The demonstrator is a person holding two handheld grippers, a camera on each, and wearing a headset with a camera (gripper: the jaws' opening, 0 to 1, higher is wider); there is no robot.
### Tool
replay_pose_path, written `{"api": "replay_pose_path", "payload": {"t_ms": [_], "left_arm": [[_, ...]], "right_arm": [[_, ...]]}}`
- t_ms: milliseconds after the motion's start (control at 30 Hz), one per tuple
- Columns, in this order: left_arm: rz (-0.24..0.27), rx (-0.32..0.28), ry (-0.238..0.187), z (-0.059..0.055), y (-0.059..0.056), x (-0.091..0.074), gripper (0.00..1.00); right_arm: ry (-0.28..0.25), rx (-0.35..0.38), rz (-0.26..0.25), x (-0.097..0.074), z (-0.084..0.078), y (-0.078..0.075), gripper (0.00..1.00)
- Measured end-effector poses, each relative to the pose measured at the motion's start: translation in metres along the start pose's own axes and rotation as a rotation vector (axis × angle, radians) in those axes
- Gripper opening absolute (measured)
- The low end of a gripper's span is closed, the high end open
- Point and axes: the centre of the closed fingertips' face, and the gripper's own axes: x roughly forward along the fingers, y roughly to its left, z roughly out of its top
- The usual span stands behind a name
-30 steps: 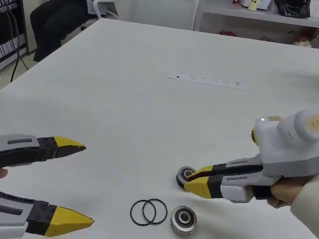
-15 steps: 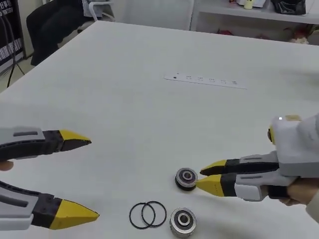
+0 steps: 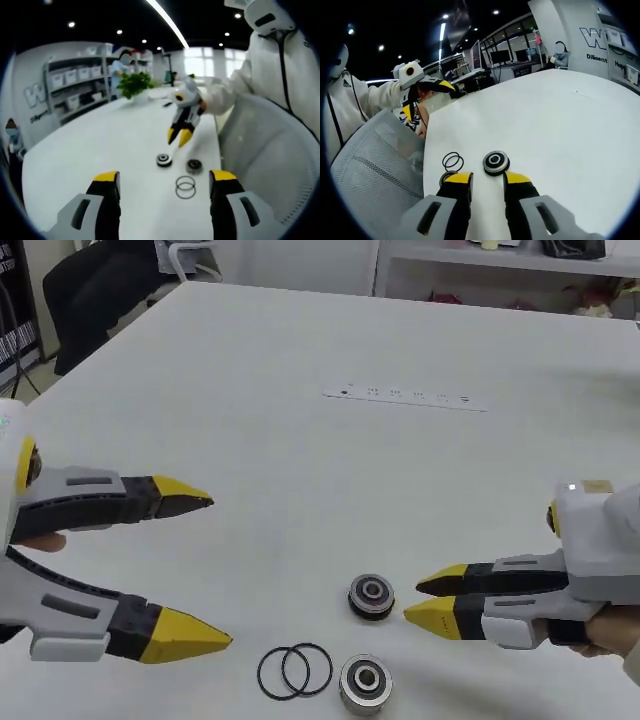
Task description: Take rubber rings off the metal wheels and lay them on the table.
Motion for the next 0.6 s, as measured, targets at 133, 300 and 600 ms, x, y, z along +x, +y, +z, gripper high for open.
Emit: {"api": "replay_pose_path", "payload": {"t_ms": [133, 300, 600], "left_arm": [[-0.019, 0.014, -0.002, 0.005, 0.001, 0.008, 0.72], [-0.036, 0.027, -0.009, 0.013, 0.003, 0.019, 0.71], [-0.074, 0.058, -0.027, 0.027, 0.007, 0.044, 0.66]], "right_arm": [[-0.004, 0.006, -0.010, -0.001, -0.002, -0.002, 0.21], [-0.011, 0.012, -0.018, -0.002, -0.004, -0.005, 0.21], [-0.022, 0.017, -0.023, -0.004, -0.005, -0.007, 0.21]]}}
